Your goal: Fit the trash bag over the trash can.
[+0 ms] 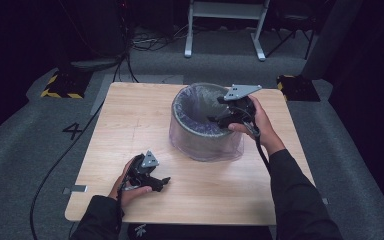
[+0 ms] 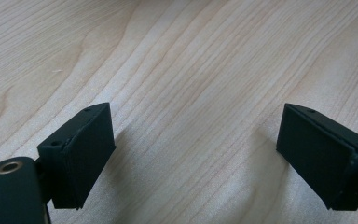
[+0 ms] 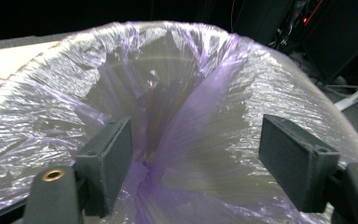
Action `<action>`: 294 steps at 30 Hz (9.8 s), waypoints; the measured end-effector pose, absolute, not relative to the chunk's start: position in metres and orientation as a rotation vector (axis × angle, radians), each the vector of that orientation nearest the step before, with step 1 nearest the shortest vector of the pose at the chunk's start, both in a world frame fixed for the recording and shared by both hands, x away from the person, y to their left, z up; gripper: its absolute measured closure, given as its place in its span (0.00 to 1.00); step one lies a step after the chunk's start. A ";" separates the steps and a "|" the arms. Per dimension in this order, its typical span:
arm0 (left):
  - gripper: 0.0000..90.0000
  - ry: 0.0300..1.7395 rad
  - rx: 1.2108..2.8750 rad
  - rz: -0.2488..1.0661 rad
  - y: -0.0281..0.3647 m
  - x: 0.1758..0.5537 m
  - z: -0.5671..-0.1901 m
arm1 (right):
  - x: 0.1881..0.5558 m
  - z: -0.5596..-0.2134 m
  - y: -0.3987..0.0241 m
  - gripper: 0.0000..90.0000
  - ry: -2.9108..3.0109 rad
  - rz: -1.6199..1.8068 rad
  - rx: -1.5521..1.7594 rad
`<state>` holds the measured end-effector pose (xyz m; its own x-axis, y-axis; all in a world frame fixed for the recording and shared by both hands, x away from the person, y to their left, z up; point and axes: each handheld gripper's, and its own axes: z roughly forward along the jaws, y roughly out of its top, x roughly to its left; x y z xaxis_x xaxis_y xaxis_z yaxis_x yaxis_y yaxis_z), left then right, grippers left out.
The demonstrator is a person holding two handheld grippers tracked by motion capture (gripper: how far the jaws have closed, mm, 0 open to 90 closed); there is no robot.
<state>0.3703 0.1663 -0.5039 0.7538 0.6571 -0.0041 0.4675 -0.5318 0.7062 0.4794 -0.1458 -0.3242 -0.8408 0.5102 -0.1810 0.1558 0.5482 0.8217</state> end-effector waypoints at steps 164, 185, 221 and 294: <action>0.12 0.851 2.228 0.345 0.166 0.371 -0.504 | 0.459 -0.306 -0.205 0.20 2.292 1.209 0.673; 0.12 0.850 2.226 0.343 0.166 0.371 -0.504 | 0.440 -0.312 -0.226 0.19 2.299 1.163 0.655; 0.12 0.849 2.226 0.343 0.166 0.371 -0.504 | 0.423 -0.347 -0.242 0.19 2.368 1.032 0.641; 0.12 0.849 2.227 0.344 0.166 0.371 -0.504 | 0.386 -0.435 -0.269 0.20 2.566 0.830 0.700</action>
<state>0.3708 0.1663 -0.5041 0.7477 0.6640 -0.0062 0.4729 -0.5258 0.7070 0.3858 -0.2687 -0.4348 -0.8152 0.5518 -0.1759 0.3444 0.7060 0.6189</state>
